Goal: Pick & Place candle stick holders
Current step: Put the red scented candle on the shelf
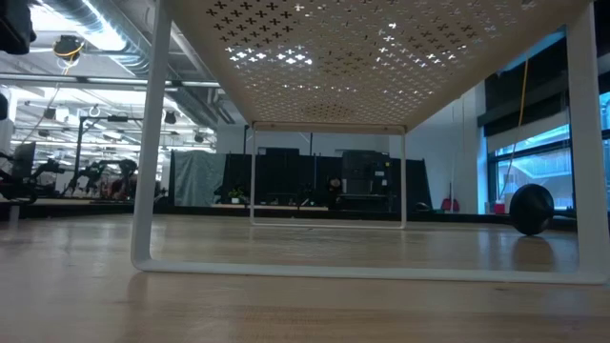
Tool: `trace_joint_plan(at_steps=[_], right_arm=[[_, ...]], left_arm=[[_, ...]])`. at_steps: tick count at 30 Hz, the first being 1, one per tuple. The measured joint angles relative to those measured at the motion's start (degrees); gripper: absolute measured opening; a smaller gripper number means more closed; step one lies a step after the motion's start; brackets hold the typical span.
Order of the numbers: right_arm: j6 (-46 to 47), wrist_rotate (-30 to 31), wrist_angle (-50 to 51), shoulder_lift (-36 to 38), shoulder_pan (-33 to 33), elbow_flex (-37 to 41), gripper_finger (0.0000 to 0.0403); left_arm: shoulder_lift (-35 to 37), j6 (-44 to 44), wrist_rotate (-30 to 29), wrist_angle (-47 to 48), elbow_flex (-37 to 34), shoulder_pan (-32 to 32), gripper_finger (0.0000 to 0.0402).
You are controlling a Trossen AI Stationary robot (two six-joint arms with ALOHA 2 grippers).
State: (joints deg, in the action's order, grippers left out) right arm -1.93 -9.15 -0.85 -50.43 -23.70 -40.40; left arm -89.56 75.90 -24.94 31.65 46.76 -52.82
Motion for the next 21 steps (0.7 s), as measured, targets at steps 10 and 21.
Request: trace_joint_plan(at_steps=[10,21], right_arm=[[0.0,0.01,0.4,0.0,0.0,0.0,0.0393],[0.0,0.02,0.5,0.0,0.02,-0.02,0.0392]], left_arm=[[0.0,0.0,-2.56,-1.9,-0.54,0.0,0.0375],[-2.48,0.77,-4.53,-3.98,-0.54,-0.19,0.0375]])
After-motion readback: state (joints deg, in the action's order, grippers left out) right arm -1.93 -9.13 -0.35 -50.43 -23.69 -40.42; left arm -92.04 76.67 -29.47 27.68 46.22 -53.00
